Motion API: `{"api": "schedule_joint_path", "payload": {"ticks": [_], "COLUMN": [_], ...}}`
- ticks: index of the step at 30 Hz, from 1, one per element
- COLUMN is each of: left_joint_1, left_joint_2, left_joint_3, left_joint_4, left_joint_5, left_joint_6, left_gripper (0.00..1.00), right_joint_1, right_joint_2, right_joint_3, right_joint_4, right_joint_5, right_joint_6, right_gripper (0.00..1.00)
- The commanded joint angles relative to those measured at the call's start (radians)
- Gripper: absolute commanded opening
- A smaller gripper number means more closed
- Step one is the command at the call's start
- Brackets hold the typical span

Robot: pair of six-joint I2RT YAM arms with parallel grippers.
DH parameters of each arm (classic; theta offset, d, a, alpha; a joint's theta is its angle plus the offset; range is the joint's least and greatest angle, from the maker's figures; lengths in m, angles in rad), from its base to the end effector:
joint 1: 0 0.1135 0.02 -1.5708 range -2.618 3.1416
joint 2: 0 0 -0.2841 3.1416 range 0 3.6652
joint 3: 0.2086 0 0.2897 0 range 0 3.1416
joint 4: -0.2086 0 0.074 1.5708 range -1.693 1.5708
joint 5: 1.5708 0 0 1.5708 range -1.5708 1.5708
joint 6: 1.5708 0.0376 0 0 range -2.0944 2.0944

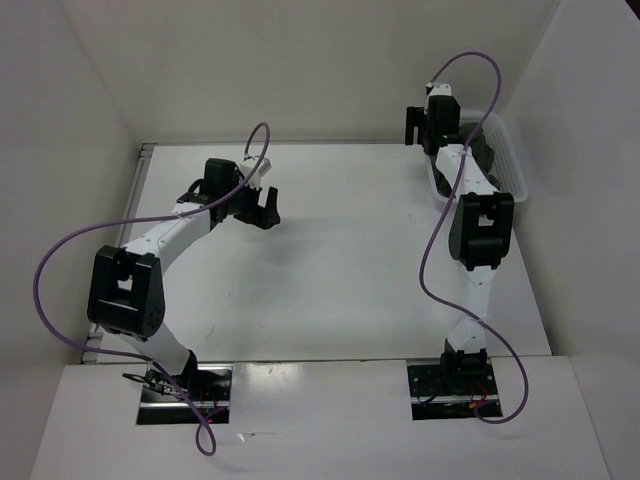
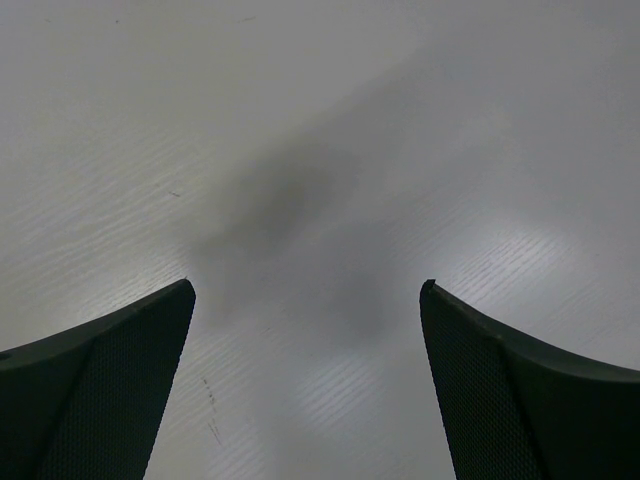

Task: Fold and stack the shorts
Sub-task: Grab the shorts from the pile

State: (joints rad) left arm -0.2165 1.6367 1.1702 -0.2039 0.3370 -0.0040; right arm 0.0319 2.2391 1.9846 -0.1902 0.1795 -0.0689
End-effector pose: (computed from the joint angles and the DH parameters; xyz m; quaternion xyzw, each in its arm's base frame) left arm 0.3925 -0.0991 0.2551 0.1667 0.8749 -0.1973 0.4098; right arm 0.5856 0.0120 0.2754 0.0054 0.8436 -0.0856 0.5301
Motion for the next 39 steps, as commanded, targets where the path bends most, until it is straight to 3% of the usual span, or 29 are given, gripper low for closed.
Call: {"api": "schedule_joint_path", "payload": {"ticks": [1, 7, 15, 18, 22, 24, 25, 28, 29, 30, 39], "left_joint_1": [-0.007, -0.017, -0.026, -0.026, -0.026, -0.026, -0.026, -0.026, -0.026, -0.026, -0.026], "left_joint_2": [0.008, 0.017, 0.008, 0.008, -0.001, -0.001, -0.001, -0.001, -0.001, -0.001, -0.04], "left_joint_3": [-0.003, -0.012, -0.012, -0.021, -0.03, -0.03, -0.03, -0.03, -0.03, -0.03, -0.04], "left_joint_4": [0.026, 0.026, 0.006, -0.003, -0.003, -0.003, -0.003, -0.003, -0.003, -0.003, 0.018], "left_joint_5": [0.01, 0.019, 0.028, 0.028, 0.028, 0.039, 0.039, 0.039, 0.039, 0.039, 0.039], "left_joint_6": [0.004, 0.004, 0.004, 0.004, 0.004, 0.004, 0.004, 0.004, 0.004, 0.004, 0.004], "left_gripper": [1.0, 1.0, 1.0, 1.0, 1.0, 1.0, 1.0, 1.0, 1.0, 1.0, 1.0], "right_joint_1": [-0.01, -0.049, -0.061, -0.07, -0.07, -0.07, -0.079, -0.079, -0.079, -0.079, -0.079], "right_joint_2": [-0.125, -0.156, -0.053, -0.033, -0.022, -0.013, -0.013, -0.013, -0.013, -0.013, -0.176], "right_joint_3": [-0.033, -0.127, -0.096, -0.087, -0.061, -0.061, -0.061, -0.061, -0.061, -0.052, 0.138], "right_joint_4": [0.037, 0.037, -0.008, -0.008, -0.008, -0.008, -0.008, -0.008, 0.001, 0.012, 0.041], "right_joint_5": [0.103, 0.052, -0.112, -0.149, -0.193, -0.193, -0.193, -0.173, -0.146, -0.124, 0.026], "right_joint_6": [-0.046, -0.032, 0.018, 0.04, 0.049, 0.058, 0.058, 0.07, 0.07, 0.058, -0.022], "right_gripper": [0.95, 0.99, 0.99, 0.86, 0.51, 0.41, 0.31, 0.16, 0.04, 0.0, 0.0]}}
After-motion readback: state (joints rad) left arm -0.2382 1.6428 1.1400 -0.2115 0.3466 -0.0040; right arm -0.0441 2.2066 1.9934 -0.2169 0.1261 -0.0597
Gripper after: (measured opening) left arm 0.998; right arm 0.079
